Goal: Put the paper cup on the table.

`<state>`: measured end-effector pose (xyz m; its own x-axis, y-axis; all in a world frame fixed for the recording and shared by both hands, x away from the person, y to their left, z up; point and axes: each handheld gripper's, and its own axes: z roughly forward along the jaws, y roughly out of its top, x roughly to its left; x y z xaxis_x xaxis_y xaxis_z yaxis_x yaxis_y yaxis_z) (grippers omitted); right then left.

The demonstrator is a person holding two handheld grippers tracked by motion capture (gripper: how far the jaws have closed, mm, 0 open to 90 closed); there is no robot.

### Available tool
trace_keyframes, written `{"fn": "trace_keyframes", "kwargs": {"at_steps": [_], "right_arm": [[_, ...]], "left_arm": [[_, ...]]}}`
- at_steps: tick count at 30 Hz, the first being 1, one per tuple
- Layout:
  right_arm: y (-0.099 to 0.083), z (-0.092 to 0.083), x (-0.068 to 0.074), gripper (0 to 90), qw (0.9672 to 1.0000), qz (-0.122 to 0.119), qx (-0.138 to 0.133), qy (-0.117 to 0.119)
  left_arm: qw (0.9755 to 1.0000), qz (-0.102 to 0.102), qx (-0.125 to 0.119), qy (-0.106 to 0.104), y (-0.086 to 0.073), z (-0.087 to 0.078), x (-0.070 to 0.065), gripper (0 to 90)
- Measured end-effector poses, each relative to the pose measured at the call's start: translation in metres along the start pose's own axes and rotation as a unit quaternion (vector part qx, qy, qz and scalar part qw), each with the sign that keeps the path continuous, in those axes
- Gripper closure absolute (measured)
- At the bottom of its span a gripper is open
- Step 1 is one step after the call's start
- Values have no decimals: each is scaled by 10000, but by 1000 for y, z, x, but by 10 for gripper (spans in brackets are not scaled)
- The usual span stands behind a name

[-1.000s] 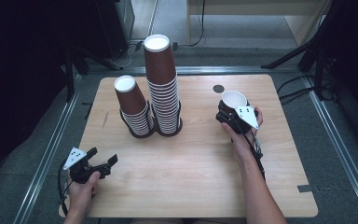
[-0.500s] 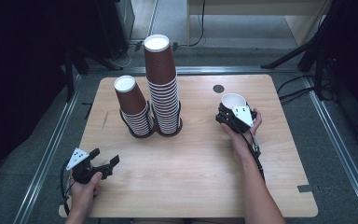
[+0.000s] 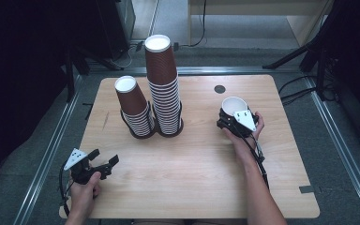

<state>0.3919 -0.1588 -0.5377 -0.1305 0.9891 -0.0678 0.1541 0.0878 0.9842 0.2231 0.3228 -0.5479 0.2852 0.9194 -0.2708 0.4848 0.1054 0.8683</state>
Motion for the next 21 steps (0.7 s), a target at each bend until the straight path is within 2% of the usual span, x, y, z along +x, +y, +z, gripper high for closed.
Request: {"fn": "trace_keyframes", "kwargs": {"at_steps": [4,9,13,18,21], "right_arm": [[0,-1,-3,10,9998,166,64,77],[2,-4,-7,0,9996,248,84,98],[3,-6,-10,0,9997,213,94,124],[3,-17,-10,0,9996,5,137,230],[2,-22,-11,0,9997,-112,139,194]], "left_arm": [[10000,-5,-2,6,0,0,0,38],[10000,-2,-10,20,0,0,0,38],[10000,-46,-21,58,0,-1,0,20],[9999,-114,-48,97,0,-2,2,19],[9999,-122,-54,110,0,-2,2,19]]}}
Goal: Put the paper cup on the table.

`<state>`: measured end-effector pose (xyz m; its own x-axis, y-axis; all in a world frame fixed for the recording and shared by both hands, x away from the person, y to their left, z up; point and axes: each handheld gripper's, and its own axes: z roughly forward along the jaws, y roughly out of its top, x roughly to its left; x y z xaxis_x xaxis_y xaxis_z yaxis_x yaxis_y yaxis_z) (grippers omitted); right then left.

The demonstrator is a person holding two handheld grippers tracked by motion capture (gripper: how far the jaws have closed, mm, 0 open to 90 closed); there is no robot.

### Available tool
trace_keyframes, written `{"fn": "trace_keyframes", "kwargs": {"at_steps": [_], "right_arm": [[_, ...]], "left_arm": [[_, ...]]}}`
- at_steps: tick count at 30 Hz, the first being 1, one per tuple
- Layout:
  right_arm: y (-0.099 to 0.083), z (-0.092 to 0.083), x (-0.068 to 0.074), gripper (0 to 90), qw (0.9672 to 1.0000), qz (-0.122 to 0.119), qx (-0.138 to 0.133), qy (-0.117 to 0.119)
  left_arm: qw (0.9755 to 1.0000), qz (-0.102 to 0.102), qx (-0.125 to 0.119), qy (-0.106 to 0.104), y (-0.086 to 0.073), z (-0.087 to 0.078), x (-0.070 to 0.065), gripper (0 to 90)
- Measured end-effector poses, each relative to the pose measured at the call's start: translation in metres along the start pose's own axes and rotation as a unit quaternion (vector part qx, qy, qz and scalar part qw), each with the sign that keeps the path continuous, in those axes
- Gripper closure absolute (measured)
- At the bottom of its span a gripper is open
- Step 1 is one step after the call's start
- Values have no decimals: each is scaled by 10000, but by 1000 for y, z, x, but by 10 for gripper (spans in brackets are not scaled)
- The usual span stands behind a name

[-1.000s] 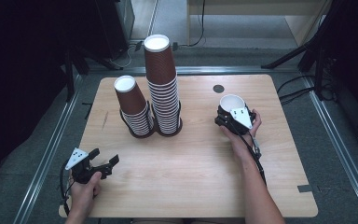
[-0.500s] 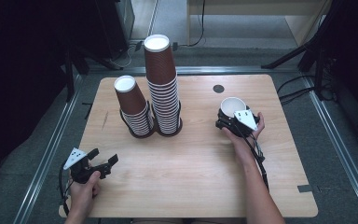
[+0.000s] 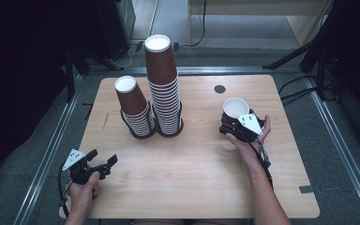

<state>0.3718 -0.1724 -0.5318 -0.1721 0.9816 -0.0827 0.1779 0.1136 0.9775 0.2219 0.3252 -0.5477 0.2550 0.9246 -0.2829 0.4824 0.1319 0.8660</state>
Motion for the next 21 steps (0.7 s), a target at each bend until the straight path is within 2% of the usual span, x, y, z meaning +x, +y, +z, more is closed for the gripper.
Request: {"fn": "trace_keyframes", "kwargs": {"at_steps": [7,10,12,14,21], "right_arm": [[-2,-15,-9,0,10000,59,-50,58],[-3,-21,-11,0,9999,121,-61,77],[-5,-29,-16,0,9996,276,-64,85],[-5,-35,-19,0,9996,258,-70,72],[-10,-52,-26,0,9994,312,-150,86]], "left_arm": [[10000,-13,3,7,0,0,0,13],[10000,-11,-2,24,0,0,0,13],[10000,-23,6,9,1,2,1,11],[10000,-44,15,16,1,2,1,1],[9999,71,32,80,1,3,-1,1]]}}
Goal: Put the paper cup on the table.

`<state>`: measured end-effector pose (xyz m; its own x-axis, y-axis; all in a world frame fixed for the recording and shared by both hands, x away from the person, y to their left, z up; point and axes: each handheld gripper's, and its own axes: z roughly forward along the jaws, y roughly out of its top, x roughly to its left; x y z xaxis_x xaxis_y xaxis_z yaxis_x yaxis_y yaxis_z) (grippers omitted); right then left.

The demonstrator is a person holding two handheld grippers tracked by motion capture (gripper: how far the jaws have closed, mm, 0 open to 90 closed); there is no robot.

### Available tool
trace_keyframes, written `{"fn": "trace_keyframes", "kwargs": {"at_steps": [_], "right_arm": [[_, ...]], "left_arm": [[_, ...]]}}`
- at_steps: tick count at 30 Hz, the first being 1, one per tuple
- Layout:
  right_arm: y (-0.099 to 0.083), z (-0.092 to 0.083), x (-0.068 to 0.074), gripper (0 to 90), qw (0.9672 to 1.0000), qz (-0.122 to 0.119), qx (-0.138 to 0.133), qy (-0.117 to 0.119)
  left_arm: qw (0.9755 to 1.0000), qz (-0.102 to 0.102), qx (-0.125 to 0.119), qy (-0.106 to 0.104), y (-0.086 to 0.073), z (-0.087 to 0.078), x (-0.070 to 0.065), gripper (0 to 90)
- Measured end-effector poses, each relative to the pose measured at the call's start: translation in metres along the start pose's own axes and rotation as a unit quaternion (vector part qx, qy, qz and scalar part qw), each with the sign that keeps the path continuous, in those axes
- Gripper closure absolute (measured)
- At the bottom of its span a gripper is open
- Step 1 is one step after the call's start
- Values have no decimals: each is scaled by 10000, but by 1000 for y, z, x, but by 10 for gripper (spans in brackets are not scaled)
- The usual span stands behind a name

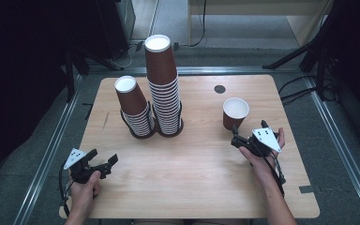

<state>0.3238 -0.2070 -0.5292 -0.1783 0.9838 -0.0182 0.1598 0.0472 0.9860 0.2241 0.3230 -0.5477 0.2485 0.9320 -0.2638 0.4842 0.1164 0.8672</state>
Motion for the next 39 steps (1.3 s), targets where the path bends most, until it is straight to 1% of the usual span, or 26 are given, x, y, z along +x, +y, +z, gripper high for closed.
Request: {"fn": "trace_keyframes", "kwargs": {"at_steps": [3,6,9,17,20,21,24,25,26,27,32,39], "right_arm": [[0,-7,-2,0,10000,30,-30,13],[0,-14,-5,0,10000,-34,-51,5],[-2,-21,-8,0,10000,0,-79,7],[-6,-38,-23,0,9999,1,-96,-122],[-7,-42,-26,0,9998,-36,-91,-151],[-8,-47,-29,0,9998,-72,-95,-165],[-12,-54,-34,0,9996,-102,-75,-242],[-12,-54,-34,0,9996,-102,-75,-242],[-14,-59,-39,0,9995,-98,-65,-306],[-15,-62,-41,0,9994,-83,-61,-322],[-18,-73,-52,0,9988,-102,-38,-480],[-21,-87,-66,0,9980,-103,-56,-619]], "left_arm": [[10000,34,13,-6,0,1,-1,1],[10000,17,19,-8,0,1,0,0],[10000,-5,9,-12,0,1,0,0],[10000,40,29,11,0,1,-1,0],[10000,43,24,24,0,1,-2,0],[10000,54,22,36,0,1,-2,0],[9999,77,25,66,0,0,-2,0],[9999,77,25,66,0,0,-2,0],[9999,84,29,69,-1,0,-2,0],[9999,71,18,69,-1,0,-2,0],[10000,55,16,62,-1,-1,-2,0],[10000,56,17,59,-1,-2,-2,0]]}}
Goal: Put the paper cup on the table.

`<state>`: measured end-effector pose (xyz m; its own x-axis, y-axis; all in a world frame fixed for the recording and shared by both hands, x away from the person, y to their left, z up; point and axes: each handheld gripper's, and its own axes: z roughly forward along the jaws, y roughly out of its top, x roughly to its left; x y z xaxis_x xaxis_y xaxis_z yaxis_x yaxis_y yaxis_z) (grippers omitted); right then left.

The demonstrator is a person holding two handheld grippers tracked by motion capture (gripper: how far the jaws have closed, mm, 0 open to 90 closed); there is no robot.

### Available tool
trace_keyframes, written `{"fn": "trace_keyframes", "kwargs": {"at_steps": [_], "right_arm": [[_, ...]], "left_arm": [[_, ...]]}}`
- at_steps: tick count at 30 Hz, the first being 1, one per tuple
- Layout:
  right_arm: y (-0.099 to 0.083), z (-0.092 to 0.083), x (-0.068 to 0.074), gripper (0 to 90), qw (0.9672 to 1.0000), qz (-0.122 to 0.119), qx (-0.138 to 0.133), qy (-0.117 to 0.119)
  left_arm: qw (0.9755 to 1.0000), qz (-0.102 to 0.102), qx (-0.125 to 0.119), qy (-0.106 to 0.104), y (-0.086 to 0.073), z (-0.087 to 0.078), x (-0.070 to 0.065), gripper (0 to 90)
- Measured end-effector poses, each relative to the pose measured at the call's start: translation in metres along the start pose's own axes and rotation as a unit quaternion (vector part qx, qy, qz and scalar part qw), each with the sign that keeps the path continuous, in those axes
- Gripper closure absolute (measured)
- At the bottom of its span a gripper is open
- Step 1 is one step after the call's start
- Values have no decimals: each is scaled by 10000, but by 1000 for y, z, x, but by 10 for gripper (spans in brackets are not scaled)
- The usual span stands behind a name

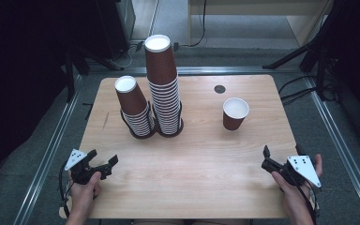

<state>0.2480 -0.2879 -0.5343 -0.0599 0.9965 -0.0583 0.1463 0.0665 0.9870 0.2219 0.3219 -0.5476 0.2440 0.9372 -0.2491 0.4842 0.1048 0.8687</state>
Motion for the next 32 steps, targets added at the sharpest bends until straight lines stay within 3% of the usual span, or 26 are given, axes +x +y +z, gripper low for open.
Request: {"fn": "trace_keyframes", "kwargs": {"at_steps": [17,27,32], "right_arm": [[-9,-28,-38,0,9999,-23,81,-130],[-15,-38,-48,0,9996,-105,226,-133],[-15,-36,-45,0,9996,-84,247,-142]], "left_arm": [[9999,-99,-36,6,0,-1,2,0],[10000,-83,-24,-13,0,-1,2,0],[10000,-83,-7,-32,0,0,2,0]]}}
